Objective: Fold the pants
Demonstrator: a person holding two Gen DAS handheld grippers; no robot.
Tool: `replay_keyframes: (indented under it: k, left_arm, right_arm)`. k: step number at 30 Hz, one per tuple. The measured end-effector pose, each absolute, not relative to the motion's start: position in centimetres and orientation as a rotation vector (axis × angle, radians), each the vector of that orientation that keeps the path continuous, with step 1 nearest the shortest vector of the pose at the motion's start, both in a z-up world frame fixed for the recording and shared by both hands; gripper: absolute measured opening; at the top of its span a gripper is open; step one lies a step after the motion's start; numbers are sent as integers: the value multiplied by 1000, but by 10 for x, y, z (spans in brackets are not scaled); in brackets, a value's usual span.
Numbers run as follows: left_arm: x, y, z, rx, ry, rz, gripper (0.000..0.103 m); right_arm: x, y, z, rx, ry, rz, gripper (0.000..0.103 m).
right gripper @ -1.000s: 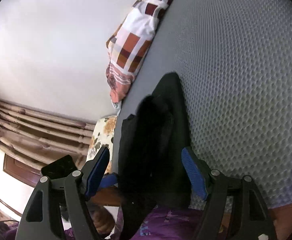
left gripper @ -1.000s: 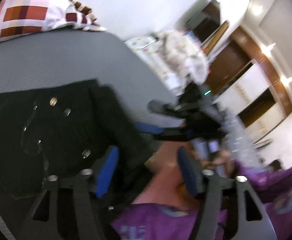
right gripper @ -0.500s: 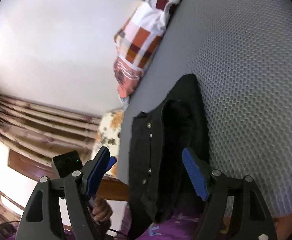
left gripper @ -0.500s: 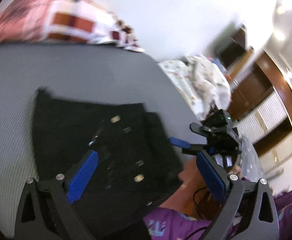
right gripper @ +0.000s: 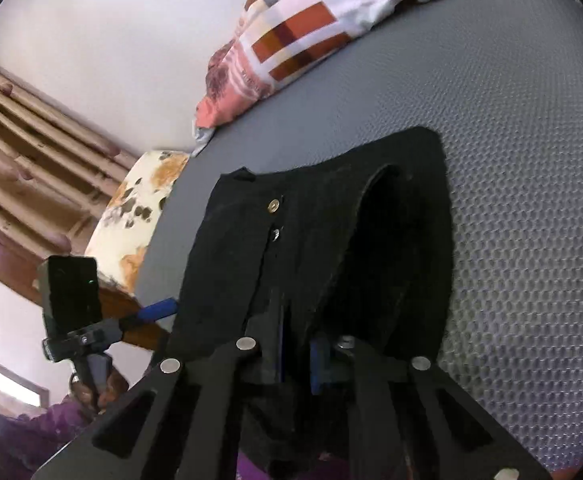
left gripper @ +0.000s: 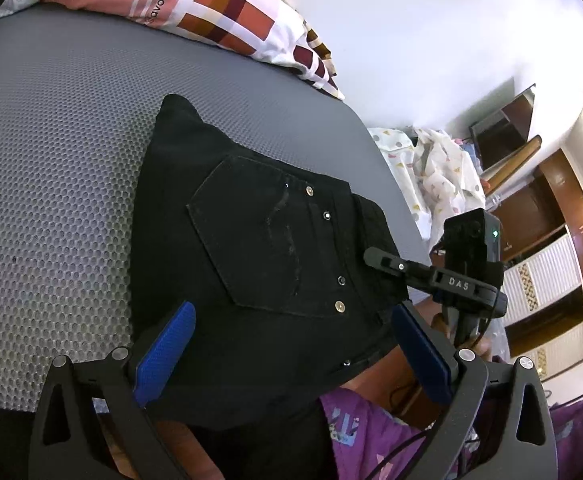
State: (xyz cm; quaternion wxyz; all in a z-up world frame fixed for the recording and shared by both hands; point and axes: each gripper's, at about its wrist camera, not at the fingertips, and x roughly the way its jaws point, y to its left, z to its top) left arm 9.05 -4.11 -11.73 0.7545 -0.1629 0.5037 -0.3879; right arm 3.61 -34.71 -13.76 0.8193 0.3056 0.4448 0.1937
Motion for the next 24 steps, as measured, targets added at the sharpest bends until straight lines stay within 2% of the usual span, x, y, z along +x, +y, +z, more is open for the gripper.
replay_keyframes:
  k: [1, 3, 4, 5, 10, 12, 14, 15, 16, 17, 19, 22, 24]
  left_arm:
    - [91, -43, -117, -354, 1100, -847, 98]
    - [90, -43, -116, -346, 1098, -845, 98]
    - [91, -44, -116, -343, 1100, -846, 98]
    - [90, -43, -116, -344, 1100, -845, 98]
    - [89, -48, -122, -337, 1110, -842, 98]
    - [89, -48, -122, -335, 1113, -839, 98]
    - [89, -48, -121, -338, 1114, -838, 98]
    - [90, -48, -122, -340, 1116, -837, 98]
    - [90, -47, -122, -343, 1117, -837, 98]
    - [90, -47, -123, -348, 1118, -836, 98]
    - [92, -47, -124, -349, 1122, -824, 98]
    - [92, -44, -124, -360, 1123, -831, 98]
    - [92, -43, -124, -358, 1125, -830, 98]
  right_arm:
    - [36, -353, -139, 686, 940, 401, 14]
    - [33, -365, -138, 707, 923, 347, 33]
    - [31, -370, -136, 687, 918, 309, 48]
    - [29, -373, -135, 683, 916, 301, 54]
    - [38, -372, -149, 698, 973, 313, 52]
    - [39, -370, -148, 697, 962, 305, 57]
    - [42, -365, -147, 696, 963, 323, 67]
    - [42, -362, -146, 686, 965, 327, 68]
    - [42, -360, -146, 702, 964, 353, 63]
    - [41, -358, -147, 734, 961, 400, 37]
    - [40, -351, -143, 689, 955, 398, 26]
    - [39, -354, -146, 643, 967, 361, 26]
    - [39, -360, -152, 668, 983, 349, 31]
